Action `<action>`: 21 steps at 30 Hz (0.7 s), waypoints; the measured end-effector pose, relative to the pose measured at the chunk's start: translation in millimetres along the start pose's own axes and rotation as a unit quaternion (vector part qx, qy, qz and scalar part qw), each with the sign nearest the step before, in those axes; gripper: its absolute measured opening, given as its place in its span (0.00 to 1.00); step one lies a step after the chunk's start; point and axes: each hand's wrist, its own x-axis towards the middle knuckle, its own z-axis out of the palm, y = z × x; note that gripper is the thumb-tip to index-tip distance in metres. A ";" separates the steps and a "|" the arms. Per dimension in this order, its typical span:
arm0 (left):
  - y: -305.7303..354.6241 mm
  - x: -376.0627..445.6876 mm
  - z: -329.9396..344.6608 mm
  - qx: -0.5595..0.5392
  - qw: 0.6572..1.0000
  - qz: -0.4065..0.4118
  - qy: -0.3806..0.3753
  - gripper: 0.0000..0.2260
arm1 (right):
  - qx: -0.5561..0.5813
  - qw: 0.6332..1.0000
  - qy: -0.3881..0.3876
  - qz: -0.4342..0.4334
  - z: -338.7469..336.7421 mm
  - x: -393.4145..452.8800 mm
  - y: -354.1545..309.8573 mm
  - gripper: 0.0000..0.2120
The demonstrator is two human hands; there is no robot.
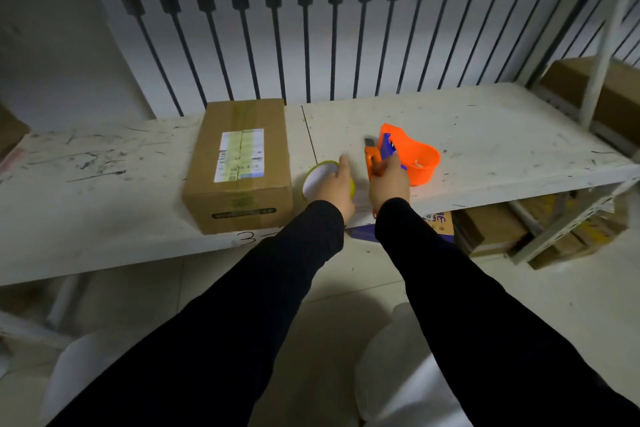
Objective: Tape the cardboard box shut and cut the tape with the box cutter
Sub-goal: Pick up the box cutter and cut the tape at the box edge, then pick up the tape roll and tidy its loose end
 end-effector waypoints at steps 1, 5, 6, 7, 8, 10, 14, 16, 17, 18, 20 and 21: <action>0.2 3.9 0.8 0.036 0.999 0.001 0.001 0.23 | -0.013 1.000 -0.004 0.001 3.8 5.5 2.3 0.11; -5.4 22.1 5.9 0.175 0.984 0.028 -0.011 0.33 | -0.044 0.999 -0.028 0.012 16.2 20.8 9.3 0.10; -7.0 26.3 7.0 0.204 0.978 0.034 -0.008 0.34 | -0.050 0.998 -0.033 0.013 19.1 23.3 10.9 0.10; -7.3 29.0 6.7 0.230 0.973 0.033 -0.006 0.33 | -0.056 0.998 -0.037 0.013 21.8 25.4 12.1 0.10; -7.7 31.7 6.8 0.248 0.968 0.032 -0.005 0.33 | -0.060 0.997 -0.039 0.011 23.9 26.8 12.7 0.10; -7.4 36.8 9.3 0.251 0.968 0.028 0.005 0.33 | -0.072 0.997 -0.032 0.004 27.5 30.1 13.5 0.09; -8.8 42.1 11.6 0.211 0.977 0.022 0.037 0.36 | -0.095 0.995 -0.013 0.004 29.3 31.8 10.6 0.11; -9.9 42.5 9.9 0.184 0.982 0.017 0.035 0.37 | -0.110 0.994 -0.011 0.004 29.1 30.8 9.4 0.11; -9.6 40.6 8.3 0.177 0.983 0.021 0.036 0.37 | -0.114 0.993 -0.010 0.000 29.0 29.4 8.5 0.12; -9.0 37.9 5.9 0.172 0.984 0.031 0.044 0.36 | -0.113 0.994 -0.009 -0.005 28.6 27.5 7.0 0.12; -6.5 28.3 -2.1 0.148 0.984 0.063 0.070 0.32 | -0.099 0.995 0.007 -0.025 28.5 22.6 1.2 0.11; -5.5 21.8 -7.8 0.126 0.985 0.078 0.083 0.30 | -0.086 0.995 0.020 -0.040 28.5 19.5 -3.3 0.11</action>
